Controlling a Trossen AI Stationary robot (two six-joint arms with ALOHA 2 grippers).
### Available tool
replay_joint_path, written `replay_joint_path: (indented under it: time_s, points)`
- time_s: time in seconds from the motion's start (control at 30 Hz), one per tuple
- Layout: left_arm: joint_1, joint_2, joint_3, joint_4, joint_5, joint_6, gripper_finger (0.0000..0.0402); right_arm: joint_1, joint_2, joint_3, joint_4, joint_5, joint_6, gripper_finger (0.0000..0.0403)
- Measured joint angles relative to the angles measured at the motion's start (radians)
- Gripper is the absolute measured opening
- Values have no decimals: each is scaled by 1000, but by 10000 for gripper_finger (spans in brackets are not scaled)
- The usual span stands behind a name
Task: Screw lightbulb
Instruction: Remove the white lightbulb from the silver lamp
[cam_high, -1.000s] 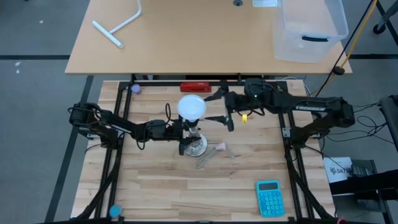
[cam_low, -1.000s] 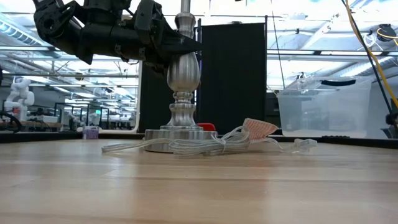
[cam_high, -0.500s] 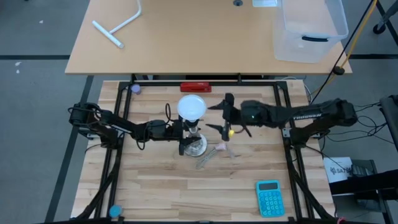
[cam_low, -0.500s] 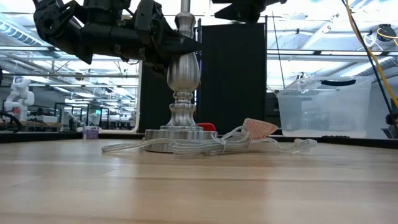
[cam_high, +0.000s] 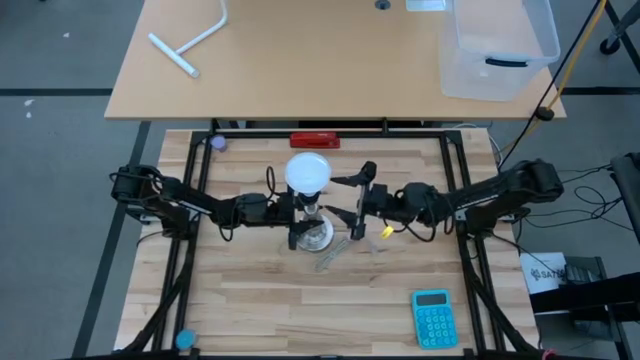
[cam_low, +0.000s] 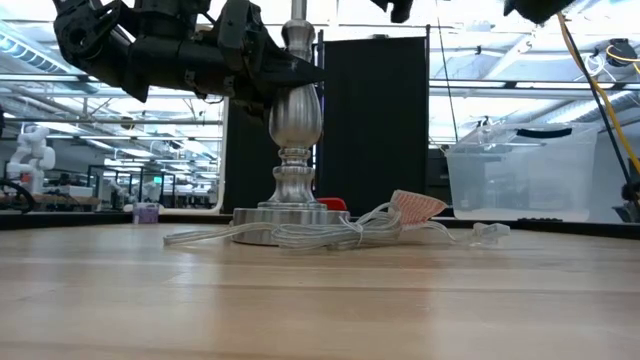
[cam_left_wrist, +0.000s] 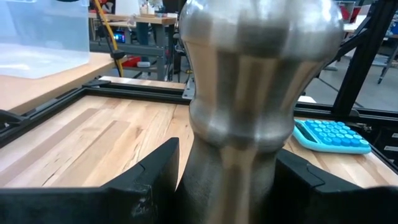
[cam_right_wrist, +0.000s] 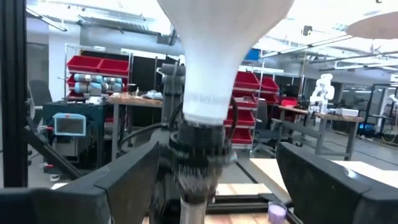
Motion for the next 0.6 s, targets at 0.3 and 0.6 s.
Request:
replay_joint_path:
  time_s: [0.3, 0.6]
  points:
    - [0, 0, 0, -2, -24, -4, 190, 11, 74, 141, -23, 5, -2, 315]
    - [0, 0, 0, -2, -28, -5, 190, 1, 119, 290, -177, 36, -4, 315]
